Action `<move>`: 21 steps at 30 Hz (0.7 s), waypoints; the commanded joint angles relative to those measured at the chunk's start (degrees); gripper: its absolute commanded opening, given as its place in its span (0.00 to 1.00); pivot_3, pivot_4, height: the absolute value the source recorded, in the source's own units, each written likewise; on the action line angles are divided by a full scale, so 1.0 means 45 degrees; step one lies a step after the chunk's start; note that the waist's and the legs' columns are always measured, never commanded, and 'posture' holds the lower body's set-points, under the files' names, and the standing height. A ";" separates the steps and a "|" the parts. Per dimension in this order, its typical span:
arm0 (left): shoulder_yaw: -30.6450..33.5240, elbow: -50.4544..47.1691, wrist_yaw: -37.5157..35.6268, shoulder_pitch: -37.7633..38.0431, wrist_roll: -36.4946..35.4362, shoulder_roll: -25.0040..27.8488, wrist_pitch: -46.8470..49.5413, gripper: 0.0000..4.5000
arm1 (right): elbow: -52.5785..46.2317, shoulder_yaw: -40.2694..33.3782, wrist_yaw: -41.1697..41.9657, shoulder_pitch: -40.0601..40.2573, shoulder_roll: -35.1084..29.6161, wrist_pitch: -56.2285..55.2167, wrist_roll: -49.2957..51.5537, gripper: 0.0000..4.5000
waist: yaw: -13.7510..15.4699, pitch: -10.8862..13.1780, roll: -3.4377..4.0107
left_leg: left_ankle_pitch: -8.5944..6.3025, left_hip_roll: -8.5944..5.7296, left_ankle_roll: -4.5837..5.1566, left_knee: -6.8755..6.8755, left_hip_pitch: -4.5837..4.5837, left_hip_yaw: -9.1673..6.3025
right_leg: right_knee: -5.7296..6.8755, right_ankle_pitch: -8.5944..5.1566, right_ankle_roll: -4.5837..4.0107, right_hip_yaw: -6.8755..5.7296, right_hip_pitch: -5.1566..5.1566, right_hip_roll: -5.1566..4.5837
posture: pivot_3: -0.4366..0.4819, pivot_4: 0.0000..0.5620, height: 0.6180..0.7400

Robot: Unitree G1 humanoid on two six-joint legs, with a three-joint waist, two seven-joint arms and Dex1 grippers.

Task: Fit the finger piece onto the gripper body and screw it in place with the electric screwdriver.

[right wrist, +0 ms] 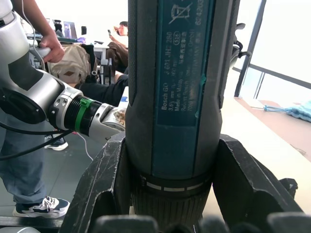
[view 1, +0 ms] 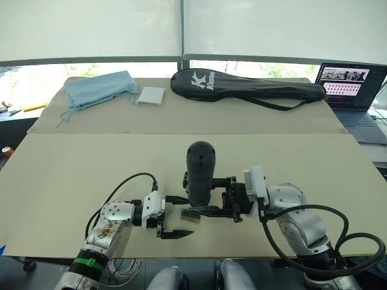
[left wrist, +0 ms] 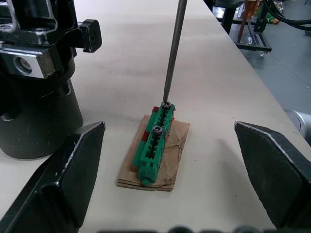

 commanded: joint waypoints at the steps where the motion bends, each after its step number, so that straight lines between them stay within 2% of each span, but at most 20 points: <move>1: -0.0361 0.0398 0.0046 0.0368 0.0263 0.0008 0.0280 1.00 | -0.0406 -0.0028 -0.0029 -0.0100 0.0071 -0.0282 0.0327 0.43 | 0.0000 0.0000 0.0000 | 0.0000 0.0000 0.0000 0.0000 0.0000 0.0000 | 0.0000 0.0000 0.0000 -0.0001 0.0000 0.0000 | 0.48 0.27 1.00; 21: -0.0356 -0.0047 0.0128 0.0422 0.0208 0.0081 0.0645 1.00 | -0.0375 -0.0073 -0.0097 -0.0107 -0.0047 -0.0293 0.0281 0.43 | 0.0001 0.0000 0.0000 | -0.0001 0.0000 0.0001 0.0000 0.0000 0.0000 | -0.0001 0.0000 0.0000 0.0001 0.0000 -0.0001 | 0.48 0.27 1.00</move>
